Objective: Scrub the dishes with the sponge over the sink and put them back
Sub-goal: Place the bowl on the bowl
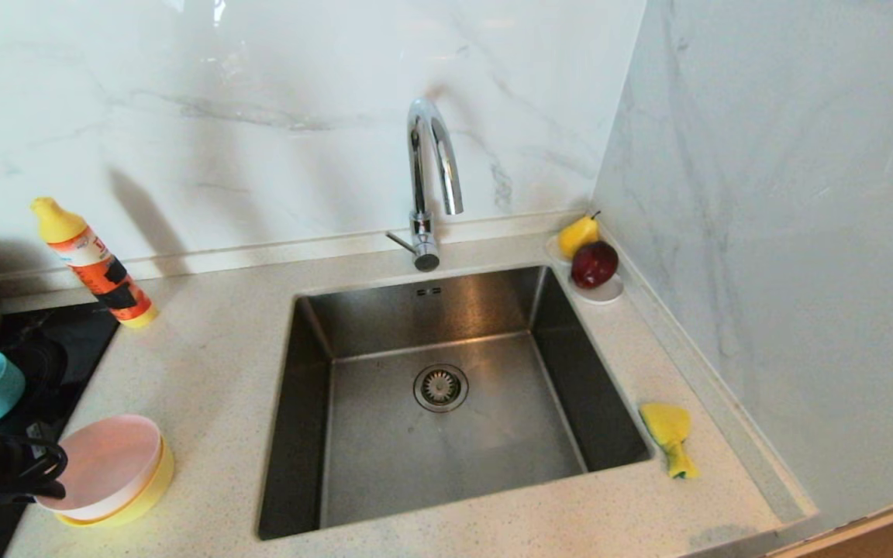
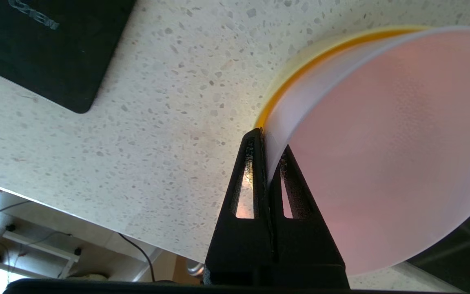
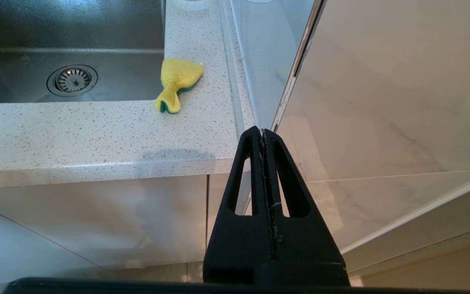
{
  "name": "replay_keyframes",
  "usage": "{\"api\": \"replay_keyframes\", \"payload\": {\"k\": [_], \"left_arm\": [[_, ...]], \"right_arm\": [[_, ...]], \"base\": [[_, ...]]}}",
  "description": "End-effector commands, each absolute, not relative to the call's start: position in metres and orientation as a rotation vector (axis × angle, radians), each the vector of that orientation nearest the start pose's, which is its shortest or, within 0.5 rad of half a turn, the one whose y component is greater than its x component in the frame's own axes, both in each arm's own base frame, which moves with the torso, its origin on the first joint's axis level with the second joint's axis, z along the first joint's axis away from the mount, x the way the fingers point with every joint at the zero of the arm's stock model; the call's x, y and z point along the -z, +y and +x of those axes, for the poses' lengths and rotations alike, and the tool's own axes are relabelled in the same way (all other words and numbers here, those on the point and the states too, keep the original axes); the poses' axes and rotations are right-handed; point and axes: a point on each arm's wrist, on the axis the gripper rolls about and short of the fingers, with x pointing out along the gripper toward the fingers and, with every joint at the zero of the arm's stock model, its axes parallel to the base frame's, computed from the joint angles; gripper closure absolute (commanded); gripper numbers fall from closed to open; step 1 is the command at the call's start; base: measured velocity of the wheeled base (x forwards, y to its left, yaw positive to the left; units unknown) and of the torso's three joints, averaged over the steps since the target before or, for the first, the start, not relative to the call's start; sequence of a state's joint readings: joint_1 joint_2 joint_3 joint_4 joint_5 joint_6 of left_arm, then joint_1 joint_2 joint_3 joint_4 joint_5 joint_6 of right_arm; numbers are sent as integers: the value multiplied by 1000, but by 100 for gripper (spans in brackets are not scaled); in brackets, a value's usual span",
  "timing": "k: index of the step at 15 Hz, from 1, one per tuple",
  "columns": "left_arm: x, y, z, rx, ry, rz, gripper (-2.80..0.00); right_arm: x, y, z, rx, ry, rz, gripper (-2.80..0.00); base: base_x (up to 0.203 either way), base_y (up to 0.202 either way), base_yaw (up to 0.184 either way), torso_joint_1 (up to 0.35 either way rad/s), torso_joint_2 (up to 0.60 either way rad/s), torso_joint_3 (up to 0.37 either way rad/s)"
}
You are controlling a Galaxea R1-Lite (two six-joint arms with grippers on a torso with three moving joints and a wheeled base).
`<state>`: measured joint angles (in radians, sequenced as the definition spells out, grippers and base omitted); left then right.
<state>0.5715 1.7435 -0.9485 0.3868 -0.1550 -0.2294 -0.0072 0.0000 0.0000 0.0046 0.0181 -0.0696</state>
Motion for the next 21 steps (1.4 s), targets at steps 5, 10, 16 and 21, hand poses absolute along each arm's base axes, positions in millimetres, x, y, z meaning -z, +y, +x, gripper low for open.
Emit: {"api": "replay_keyframes", "payload": {"k": [5,10,16,21], "left_arm": [[-119,161,243,-526,1048,-628,0],[-117,170,247,-537,1026,-640,0],[-132,171,246,-546,979,-631,-280],[-142,172,244,-553,946,-629,-280]], "right_arm": [[-75,1,-23,-11,6,-70,0],[-75,1,-23,-11,6,-70,0],[-75,1,-23,-11,6,-70,0],[-75,1,-23,-11,6,-70,0]], "base": [[0,0,0,0,0,0],[0,0,0,0,0,0],[0,0,0,0,0,0],[0,0,0,0,0,0]]}}
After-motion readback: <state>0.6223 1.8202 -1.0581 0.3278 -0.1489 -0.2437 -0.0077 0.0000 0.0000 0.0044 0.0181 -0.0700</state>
